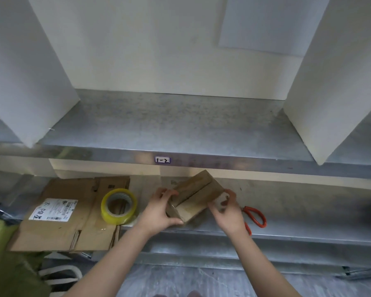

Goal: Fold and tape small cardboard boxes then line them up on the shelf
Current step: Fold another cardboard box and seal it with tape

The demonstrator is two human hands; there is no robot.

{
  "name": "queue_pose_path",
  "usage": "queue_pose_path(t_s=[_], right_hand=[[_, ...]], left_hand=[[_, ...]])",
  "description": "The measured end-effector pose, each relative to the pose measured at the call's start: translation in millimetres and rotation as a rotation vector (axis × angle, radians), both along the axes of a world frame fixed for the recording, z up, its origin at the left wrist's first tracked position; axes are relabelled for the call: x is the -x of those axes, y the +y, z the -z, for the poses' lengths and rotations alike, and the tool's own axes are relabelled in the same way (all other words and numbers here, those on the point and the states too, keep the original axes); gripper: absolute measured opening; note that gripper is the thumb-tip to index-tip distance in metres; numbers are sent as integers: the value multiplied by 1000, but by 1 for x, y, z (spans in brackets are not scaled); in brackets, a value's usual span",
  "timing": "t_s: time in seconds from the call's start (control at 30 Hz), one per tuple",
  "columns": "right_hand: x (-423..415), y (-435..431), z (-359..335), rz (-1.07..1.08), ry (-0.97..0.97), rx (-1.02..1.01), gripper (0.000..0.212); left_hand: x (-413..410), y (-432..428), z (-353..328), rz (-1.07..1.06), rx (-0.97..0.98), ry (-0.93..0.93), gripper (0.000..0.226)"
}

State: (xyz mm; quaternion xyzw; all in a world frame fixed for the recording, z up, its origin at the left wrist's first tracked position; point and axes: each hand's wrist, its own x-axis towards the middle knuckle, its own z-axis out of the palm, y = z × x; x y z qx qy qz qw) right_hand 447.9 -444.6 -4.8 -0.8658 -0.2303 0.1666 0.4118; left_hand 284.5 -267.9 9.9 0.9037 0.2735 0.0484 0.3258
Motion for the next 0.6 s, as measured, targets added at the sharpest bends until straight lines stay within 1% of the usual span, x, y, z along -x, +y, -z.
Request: queue_pose_path(t_s=[0.07, 0.13, 0.2, 0.27, 0.37, 0.47, 0.53, 0.6], right_hand=[[8, 0, 2, -50, 57, -82, 74], [18, -1, 5, -109, 102, -164, 72], [27, -5, 8, -137, 156, -204, 65], [30, -12, 8, -143, 173, -228, 64], [24, -24, 4, -165, 79, -255, 71], [11, -31, -2, -224, -90, -141, 80], [4, -31, -6, -258, -159, -71, 79], [-4, -28, -8, -305, -206, -36, 75]], left_hand=[[4, -23, 10, -118, 10, -63, 86], [4, -41, 17, -208, 52, -131, 90], [4, -53, 20, -250, 83, -201, 84], [3, -61, 19, -257, 102, -249, 73], [1, -65, 16, -212, 146, -263, 63], [-5, -67, 12, -134, 194, -242, 64], [-15, -70, 9, -101, 143, -208, 61], [-23, -72, 7, -135, 124, -191, 58]])
